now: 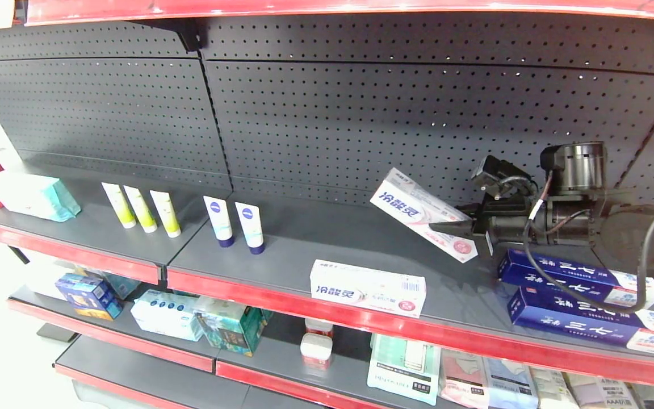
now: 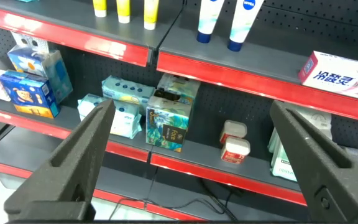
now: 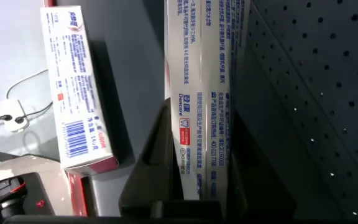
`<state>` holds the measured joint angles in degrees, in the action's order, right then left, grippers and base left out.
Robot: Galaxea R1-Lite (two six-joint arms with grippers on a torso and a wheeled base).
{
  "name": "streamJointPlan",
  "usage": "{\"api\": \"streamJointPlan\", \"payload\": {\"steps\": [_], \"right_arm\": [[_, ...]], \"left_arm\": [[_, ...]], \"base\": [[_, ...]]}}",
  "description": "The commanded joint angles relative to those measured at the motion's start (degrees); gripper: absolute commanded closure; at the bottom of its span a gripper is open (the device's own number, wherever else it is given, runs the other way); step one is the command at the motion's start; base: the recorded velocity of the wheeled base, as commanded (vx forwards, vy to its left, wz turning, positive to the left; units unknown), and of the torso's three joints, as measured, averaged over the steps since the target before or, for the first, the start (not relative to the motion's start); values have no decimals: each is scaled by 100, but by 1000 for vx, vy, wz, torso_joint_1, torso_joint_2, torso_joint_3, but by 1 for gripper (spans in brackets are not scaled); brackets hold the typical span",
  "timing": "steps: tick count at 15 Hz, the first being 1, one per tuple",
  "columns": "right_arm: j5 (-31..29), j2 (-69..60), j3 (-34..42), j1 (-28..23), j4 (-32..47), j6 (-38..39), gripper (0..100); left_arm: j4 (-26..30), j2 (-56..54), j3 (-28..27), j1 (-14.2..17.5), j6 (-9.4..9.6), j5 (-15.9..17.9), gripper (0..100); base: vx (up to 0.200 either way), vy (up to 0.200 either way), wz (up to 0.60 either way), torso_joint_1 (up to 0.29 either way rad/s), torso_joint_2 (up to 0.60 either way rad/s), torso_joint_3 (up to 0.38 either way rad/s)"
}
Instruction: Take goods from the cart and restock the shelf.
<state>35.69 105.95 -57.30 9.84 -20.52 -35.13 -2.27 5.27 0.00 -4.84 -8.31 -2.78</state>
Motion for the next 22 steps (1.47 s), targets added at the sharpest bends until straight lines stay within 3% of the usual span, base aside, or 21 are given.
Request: {"api": "streamJointPlan", "payload": {"steps": [1, 5, 8, 22], "right_arm": [[52, 312, -115, -17, -40, -37, 100], [34, 629, -467, -26, -31, -20, 100], [474, 910, -467, 18, -31, -178, 100], [685, 1578, -889, -96, -40, -494, 100]], "left_arm": [[-2, 9, 0, 1, 5, -3, 0], [-2, 9, 0, 1, -4, -3, 0], [-2, 9, 0, 1, -4, -3, 0], [-2, 9, 0, 1, -4, -3, 0]], "base": [[0, 0, 0, 0, 0, 0], [0, 0, 0, 0, 0, 0], [0, 0, 0, 0, 0, 0], [0, 0, 0, 0, 0, 0]]}}
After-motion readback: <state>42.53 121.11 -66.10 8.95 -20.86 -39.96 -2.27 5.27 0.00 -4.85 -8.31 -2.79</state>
